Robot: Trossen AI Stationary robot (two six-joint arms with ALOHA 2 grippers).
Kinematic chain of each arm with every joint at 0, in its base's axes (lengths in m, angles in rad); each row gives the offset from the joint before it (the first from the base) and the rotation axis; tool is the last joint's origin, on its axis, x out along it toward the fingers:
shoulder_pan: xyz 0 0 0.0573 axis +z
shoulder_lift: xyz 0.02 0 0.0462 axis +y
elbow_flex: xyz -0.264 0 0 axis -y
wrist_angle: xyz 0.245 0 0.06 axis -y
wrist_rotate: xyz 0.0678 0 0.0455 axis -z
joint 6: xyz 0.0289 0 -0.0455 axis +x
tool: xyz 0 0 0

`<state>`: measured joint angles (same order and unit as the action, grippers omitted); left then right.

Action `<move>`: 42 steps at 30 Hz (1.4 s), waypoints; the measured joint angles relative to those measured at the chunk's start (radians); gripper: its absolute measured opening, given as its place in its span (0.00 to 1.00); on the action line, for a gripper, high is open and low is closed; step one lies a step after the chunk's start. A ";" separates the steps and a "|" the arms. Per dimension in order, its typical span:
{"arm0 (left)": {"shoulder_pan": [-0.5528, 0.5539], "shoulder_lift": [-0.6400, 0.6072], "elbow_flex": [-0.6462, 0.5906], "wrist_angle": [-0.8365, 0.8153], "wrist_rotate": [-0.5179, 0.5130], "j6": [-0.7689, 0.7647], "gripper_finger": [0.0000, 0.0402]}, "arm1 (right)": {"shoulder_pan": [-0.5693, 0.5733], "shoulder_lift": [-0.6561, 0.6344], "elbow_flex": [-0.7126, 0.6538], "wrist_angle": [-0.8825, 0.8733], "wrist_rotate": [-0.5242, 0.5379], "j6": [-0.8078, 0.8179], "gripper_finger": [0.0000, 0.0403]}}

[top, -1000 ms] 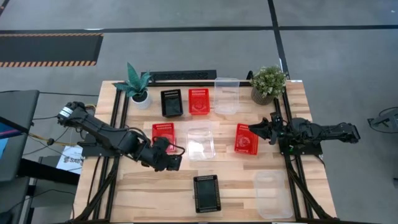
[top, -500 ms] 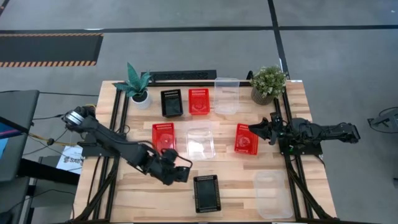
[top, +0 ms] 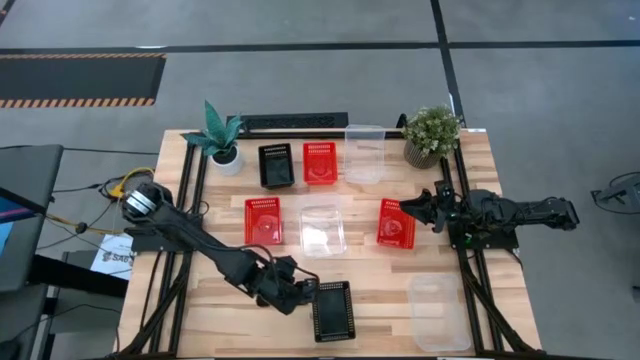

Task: Stack baskets by color
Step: Stack the black bin on the black bin

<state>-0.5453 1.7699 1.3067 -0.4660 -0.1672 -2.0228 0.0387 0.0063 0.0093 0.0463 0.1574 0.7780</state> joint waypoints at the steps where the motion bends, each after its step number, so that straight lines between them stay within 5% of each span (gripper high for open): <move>1: 0.000 0.012 0.000 0.013 0.004 -0.001 0.37 | 0.000 0.000 0.000 0.002 0.000 0.000 0.42; 21: 0.062 0.149 0.000 0.075 0.025 -0.004 0.36 | 0.000 0.000 0.000 0.015 0.000 0.017 0.42; 36: 0.097 0.155 0.000 0.033 0.030 0.087 0.02 | 0.000 0.000 0.000 0.017 0.000 0.017 0.42; 42: 0.099 0.155 0.000 0.047 0.031 0.092 0.00 | 0.000 0.000 0.000 0.017 -0.001 0.010 0.42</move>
<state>-0.4466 1.9249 1.3071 -0.4192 -0.1365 -1.9308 0.0387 0.0063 0.0092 0.0631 0.1566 0.7881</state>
